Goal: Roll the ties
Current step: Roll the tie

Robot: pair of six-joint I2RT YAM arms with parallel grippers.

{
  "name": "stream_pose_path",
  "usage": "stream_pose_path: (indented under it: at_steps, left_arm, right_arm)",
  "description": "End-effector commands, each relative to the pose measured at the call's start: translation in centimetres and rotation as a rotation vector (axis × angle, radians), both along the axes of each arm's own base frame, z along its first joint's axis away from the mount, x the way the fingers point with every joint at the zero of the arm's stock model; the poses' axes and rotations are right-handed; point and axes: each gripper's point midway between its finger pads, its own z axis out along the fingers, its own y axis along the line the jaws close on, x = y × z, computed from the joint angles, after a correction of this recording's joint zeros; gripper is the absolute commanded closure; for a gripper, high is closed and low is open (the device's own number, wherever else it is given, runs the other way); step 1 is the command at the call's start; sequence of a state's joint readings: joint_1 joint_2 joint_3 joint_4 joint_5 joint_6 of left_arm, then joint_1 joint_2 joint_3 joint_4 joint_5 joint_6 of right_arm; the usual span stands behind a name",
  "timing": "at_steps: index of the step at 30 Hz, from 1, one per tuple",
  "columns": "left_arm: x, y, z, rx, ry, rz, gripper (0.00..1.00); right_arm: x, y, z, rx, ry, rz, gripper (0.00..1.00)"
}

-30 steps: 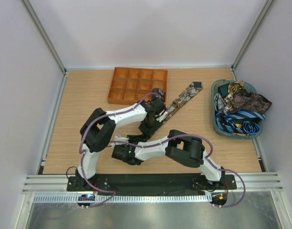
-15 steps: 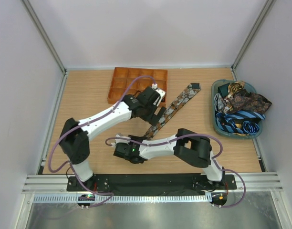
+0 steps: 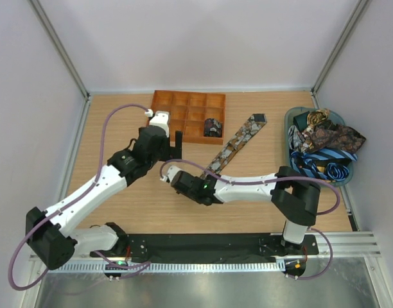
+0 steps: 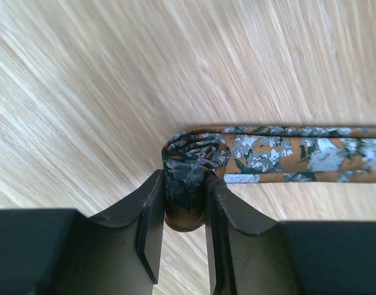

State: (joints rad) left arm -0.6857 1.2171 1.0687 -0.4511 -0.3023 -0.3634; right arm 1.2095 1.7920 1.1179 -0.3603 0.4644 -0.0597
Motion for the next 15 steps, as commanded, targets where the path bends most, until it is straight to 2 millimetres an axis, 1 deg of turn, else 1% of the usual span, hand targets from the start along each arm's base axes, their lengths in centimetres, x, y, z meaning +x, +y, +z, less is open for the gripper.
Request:
stream_pose_path:
  at_steps: [1, 2, 3, 4, 5, 6, 7, 8, 9, 10, 11, 12, 13, 14, 15]
  left_arm:
    - [0.7, 1.9, 2.1, -0.124, -0.109, 0.17, 0.0]
    - [0.6, 2.5, 2.0, -0.13, -0.118, 0.195, 0.0]
    - [0.3, 3.0, 1.0, -0.122, -0.111, 0.21, 0.0]
    - [0.2, 3.3, 1.8, -0.151, -0.144, 0.221, 0.0]
    - [0.1, 3.4, 1.3, -0.151, -0.147, 0.22, 0.0]
    - [-0.2, 3.6, 0.5, -0.144, -0.142, 0.217, 0.0]
    - [-0.4, 3.8, 0.5, -0.149, -0.153, 0.214, 0.0]
    - [-0.4, 3.8, 0.5, -0.156, -0.165, 0.214, 0.0]
    - [-0.6, 4.0, -0.3, -0.142, -0.159, 0.213, 0.0]
    - [-0.6, 4.0, -0.4, -0.145, -0.163, 0.212, 0.0]
    - [-0.6, 3.7, -0.5, -0.152, -0.171, 0.191, 0.0]
    - [-0.6, 3.3, -0.7, -0.157, -0.175, 0.164, 0.0]
    - [-0.8, 2.9, -1.6, -0.148, -0.167, 0.127, 0.0]
    - [-1.3, 1.6, -2.2, -0.163, -0.151, 0.046, 0.0]
    - [-1.0, 0.8, -1.6, -0.172, -0.202, -0.012, 0.0]
  right_arm:
    - [0.2, 1.5, 1.7, 0.224, 0.121, 0.0, 0.81]
    - [-0.3, 1.8, 1.5, 0.255, 0.171, 0.02, 0.81]
    - [0.1, 1.8, 1.6, 0.281, 0.185, 0.02, 0.81]
    - [0.5, 1.3, 1.5, 0.308, 0.204, -0.01, 0.82]
    - [0.1, 1.5, 1.5, 0.339, 0.249, 0.006, 0.85]
    - [0.2, 1.4, 1.3, 0.359, 0.267, 0.005, 0.86]
    - [1.0, 0.9, 1.3, 0.389, 0.283, -0.028, 0.87]
    - [0.7, 1.1, 1.5, 0.421, 0.324, -0.014, 0.87]
    - [0.2, 1.3, 1.4, 0.454, 0.371, 0.009, 0.88]
    - [0.4, 1.2, 1.5, 0.476, 0.387, 0.002, 0.88]
    - [1.2, 0.7, 1.6, 0.506, 0.404, -0.027, 0.89]
    - [0.8, 0.9, 1.6, 0.541, 0.451, -0.007, 0.9]
    - [1.0, 0.8, 1.6, 0.558, 0.467, -0.014, 0.9]
    - [1.9, 0.2, 1.7, 0.581, 0.48, -0.037, 0.91]
    - [1.7, 0.3, 1.6, 0.603, 0.522, -0.035, 0.92]
